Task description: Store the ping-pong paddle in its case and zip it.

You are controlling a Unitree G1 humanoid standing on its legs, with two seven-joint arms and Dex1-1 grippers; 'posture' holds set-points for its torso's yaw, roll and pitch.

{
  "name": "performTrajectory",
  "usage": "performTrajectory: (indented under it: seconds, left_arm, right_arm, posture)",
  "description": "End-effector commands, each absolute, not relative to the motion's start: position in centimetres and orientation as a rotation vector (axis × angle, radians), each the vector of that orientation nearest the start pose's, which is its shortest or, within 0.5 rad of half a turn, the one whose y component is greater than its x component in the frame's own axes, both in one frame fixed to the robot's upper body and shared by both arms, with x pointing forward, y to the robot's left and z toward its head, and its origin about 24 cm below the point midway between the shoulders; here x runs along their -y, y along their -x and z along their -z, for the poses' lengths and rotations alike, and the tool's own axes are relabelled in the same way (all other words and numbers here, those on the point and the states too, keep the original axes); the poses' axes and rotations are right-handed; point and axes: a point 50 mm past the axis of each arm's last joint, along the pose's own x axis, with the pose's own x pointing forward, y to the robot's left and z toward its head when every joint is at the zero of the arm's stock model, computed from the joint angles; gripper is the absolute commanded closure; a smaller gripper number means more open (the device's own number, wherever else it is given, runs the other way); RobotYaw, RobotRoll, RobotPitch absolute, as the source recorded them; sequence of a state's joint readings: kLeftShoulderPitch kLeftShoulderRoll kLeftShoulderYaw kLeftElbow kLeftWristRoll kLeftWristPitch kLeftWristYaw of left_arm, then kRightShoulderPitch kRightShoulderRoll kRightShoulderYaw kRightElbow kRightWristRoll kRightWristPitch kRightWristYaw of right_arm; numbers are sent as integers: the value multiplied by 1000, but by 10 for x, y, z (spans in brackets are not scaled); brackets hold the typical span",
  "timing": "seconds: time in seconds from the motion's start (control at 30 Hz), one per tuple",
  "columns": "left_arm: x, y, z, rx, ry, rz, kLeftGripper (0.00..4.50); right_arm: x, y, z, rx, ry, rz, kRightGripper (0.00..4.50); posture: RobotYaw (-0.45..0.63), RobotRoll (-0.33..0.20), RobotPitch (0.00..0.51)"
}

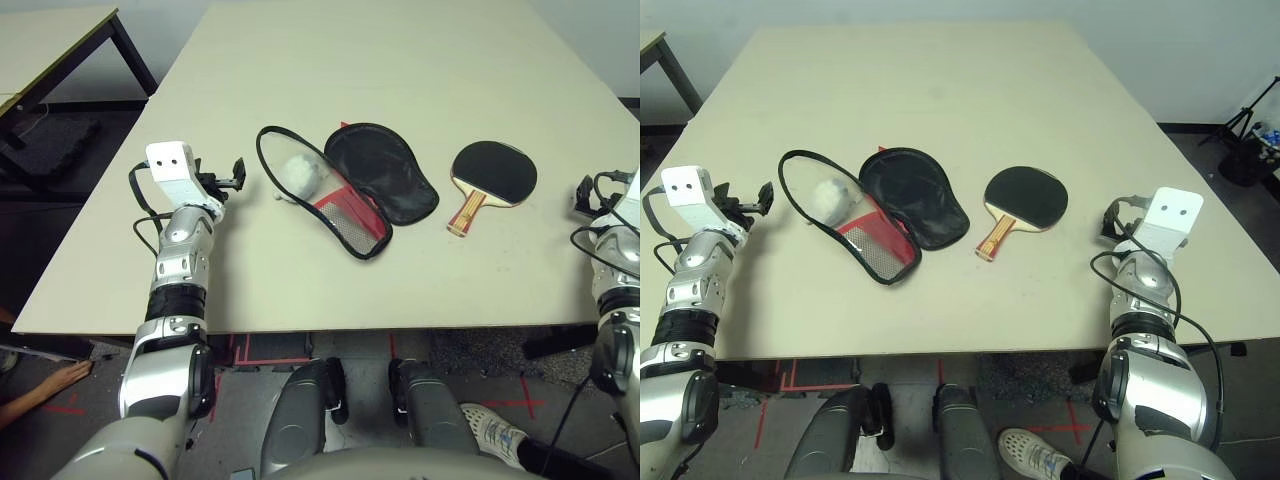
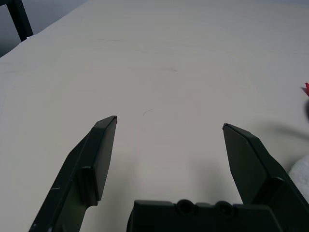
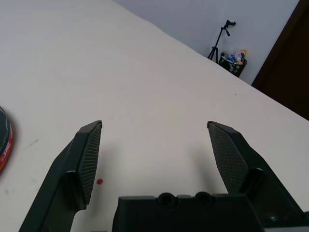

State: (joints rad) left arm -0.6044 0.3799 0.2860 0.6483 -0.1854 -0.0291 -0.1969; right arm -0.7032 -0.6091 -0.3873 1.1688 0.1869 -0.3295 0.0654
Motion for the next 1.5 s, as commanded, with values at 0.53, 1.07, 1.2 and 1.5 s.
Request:
performTrajectory:
  seconds: [0.53, 1.07, 1.2, 1.5]
  left_arm:
    - [-265, -373, -168, 114, -87, 89, 0]
    - [-191, -401, -245, 135, -290, 648, 0]
    - [-162, -402, -238, 124, -304, 762, 0]
    - [-120, -394, -226, 127, -317, 935, 0]
  right_arm:
    - [340, -346, -143, 2, 24, 389, 16]
    - [238, -337, -190, -218, -151, 223, 16]
    - [216, -331, -181, -298, -174, 184, 16]
    - [189, -319, -165, -435, -130, 144, 16]
  posture:
    - [-80, 0, 164]
    - [-92, 0, 125]
    - [-89, 0, 121]
    - [-78, 0, 131]
